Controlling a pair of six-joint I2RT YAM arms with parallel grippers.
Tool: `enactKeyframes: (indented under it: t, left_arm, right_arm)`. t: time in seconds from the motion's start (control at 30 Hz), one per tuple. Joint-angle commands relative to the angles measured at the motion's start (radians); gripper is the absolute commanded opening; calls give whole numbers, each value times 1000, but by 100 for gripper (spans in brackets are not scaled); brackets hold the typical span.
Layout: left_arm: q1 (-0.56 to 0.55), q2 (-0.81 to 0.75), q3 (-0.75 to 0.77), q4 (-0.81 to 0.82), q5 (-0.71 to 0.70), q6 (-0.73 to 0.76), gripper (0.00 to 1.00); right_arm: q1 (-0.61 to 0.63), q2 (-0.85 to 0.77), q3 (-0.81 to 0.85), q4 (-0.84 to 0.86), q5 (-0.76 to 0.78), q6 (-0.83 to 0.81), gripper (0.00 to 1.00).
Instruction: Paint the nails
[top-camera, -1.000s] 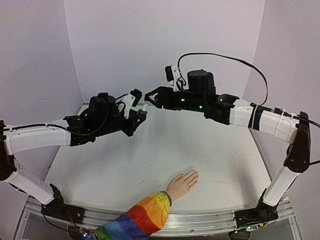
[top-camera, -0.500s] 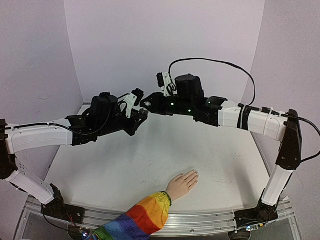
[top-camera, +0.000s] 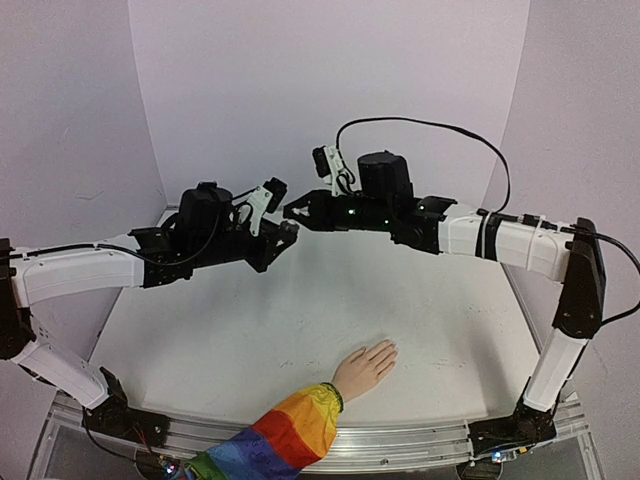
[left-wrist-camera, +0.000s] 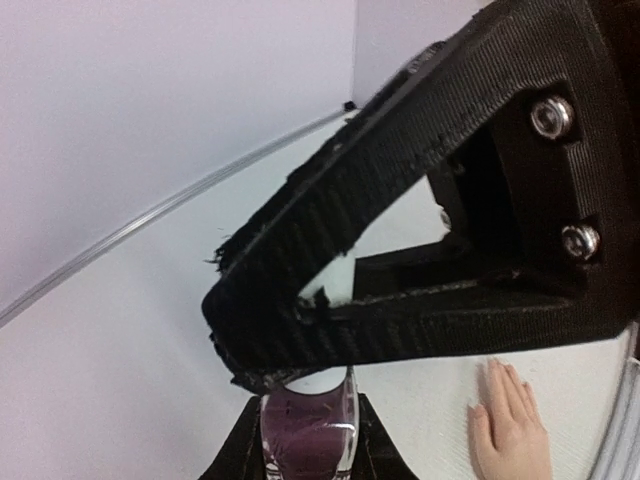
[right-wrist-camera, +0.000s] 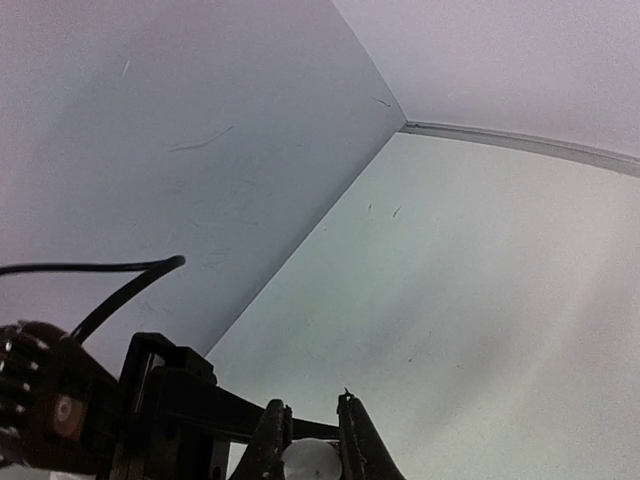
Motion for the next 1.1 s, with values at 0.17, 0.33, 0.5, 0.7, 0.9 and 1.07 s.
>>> enactKeyframes:
  t: [0.17,0.33,0.5,0.7,0.9,1.07]
  left_arm:
    - [122,19,123,127,1344,-171,0]
    - [117,-60,30,128,1044,-100,0]
    - [86,-110,-15,127,569,-46,0]
    - [25,-124,-37,117,173,42,0]
    - [-5,-107,-24,115,15,54,0]
    - [-19,-65,7,105,-55,40,0]
  right_arm:
    - [-38,-91,-117,366,-1061,-137,0]
    - [-30,-147,-206,366,-886,-149,0]
    - [-48,-203,-205,240,-502,-150,19]
    - [-52,-224,-163,63,-238,-184,62]
    - [-47,-210,-135,14,-112,-75,66]
    - [-18,-152,-65,-20,-46,-21,60]
